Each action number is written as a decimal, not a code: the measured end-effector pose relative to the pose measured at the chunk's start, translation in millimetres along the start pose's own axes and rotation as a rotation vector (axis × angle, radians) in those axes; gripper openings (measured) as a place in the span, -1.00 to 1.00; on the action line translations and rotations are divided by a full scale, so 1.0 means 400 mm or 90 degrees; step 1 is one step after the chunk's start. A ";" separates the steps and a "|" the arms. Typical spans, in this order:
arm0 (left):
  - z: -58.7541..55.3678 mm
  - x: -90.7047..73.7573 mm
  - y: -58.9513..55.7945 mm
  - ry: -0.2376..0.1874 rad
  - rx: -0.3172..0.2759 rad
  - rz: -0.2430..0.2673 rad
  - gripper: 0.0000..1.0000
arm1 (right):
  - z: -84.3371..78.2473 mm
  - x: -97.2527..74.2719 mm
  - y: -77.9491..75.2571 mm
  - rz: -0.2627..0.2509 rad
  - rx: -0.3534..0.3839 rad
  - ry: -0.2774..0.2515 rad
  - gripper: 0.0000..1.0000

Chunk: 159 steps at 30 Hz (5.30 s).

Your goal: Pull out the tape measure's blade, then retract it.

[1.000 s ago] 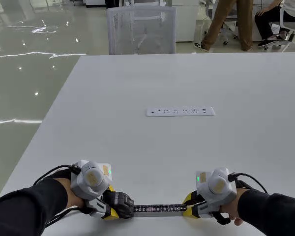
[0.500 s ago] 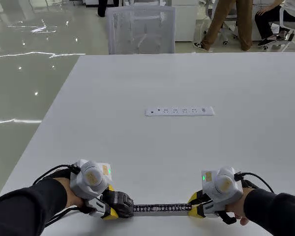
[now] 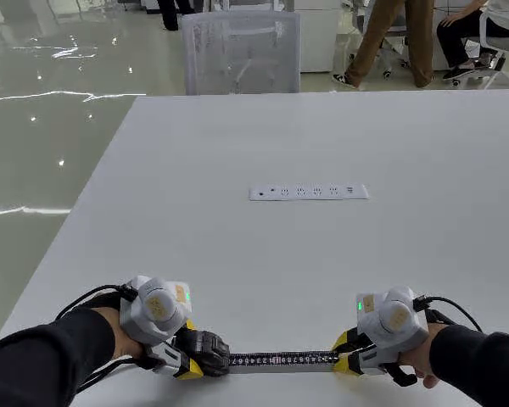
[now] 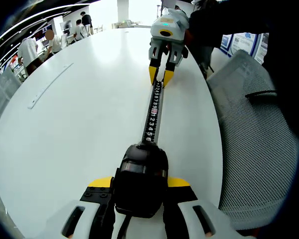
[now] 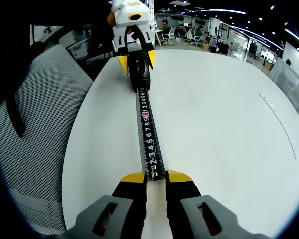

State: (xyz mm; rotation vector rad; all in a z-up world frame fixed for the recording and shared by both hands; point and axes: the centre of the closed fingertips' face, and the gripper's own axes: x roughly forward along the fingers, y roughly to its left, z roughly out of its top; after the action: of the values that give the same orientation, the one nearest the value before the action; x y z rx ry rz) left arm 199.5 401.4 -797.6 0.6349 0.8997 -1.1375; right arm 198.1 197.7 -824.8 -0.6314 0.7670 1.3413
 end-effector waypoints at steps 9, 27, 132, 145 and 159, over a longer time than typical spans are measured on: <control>0.000 0.000 0.000 0.001 0.000 0.002 -0.34 | -0.014 -0.011 -0.001 -0.001 0.001 0.003 -0.81; 0.000 0.001 0.000 0.001 0.000 0.004 -0.34 | -0.047 -0.036 -0.006 -0.007 0.011 0.011 -0.81; -0.110 -0.191 0.074 -0.285 -0.361 0.228 1.00 | -0.112 -0.274 -0.020 -0.247 0.164 -0.102 0.22; -0.146 -0.234 0.033 -0.310 -0.343 0.273 1.00 | -0.215 -0.352 0.044 -0.305 0.239 -0.115 0.56; -0.238 -0.264 0.022 -0.307 -0.367 0.295 1.00 | -0.306 -0.385 0.104 -0.332 0.292 -0.129 0.98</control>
State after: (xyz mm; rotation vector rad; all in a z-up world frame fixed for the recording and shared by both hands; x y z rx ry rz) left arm 165.8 533.3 -755.3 0.0690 0.5752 -0.5297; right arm 132.9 13.9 -776.7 -0.2904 0.6556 0.7036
